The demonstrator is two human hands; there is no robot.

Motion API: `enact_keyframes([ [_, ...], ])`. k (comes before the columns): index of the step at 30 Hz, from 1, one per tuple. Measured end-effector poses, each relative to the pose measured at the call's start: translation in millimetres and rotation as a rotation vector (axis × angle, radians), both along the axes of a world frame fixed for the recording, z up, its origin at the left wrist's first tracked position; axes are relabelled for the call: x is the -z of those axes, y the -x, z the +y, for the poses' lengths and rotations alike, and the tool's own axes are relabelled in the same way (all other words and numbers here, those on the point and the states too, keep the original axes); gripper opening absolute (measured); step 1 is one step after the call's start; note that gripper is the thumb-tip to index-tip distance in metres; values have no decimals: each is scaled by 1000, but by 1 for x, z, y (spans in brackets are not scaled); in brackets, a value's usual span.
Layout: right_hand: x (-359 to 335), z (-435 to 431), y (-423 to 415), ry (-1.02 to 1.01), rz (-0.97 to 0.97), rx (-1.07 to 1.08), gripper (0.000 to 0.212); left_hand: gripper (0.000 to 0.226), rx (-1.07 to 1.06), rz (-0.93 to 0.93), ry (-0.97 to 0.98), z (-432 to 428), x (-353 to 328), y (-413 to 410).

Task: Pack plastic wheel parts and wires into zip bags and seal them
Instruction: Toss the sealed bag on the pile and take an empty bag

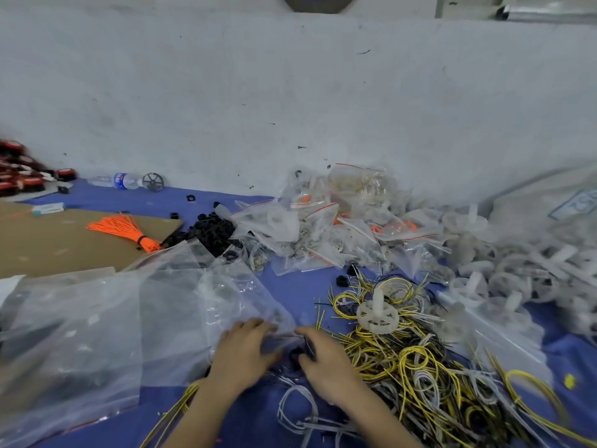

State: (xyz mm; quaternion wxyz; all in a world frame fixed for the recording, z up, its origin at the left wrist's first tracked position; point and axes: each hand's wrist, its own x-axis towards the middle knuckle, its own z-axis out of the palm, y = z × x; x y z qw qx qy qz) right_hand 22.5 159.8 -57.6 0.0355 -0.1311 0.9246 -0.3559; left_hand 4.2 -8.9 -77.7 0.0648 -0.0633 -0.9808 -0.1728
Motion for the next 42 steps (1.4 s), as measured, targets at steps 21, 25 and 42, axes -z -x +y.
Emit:
enact_keyframes([
  [21,-10,-168,204,-257,92,-207,28,59,-474,538,-838,-26,1,6],
  [25,1,-171,208,-286,220,-32,25,54,-485,566,-853,-28,1,8],
  [42,3,-121,190,-108,33,-72,14,11,-424,528,-672,-30,4,15],
])
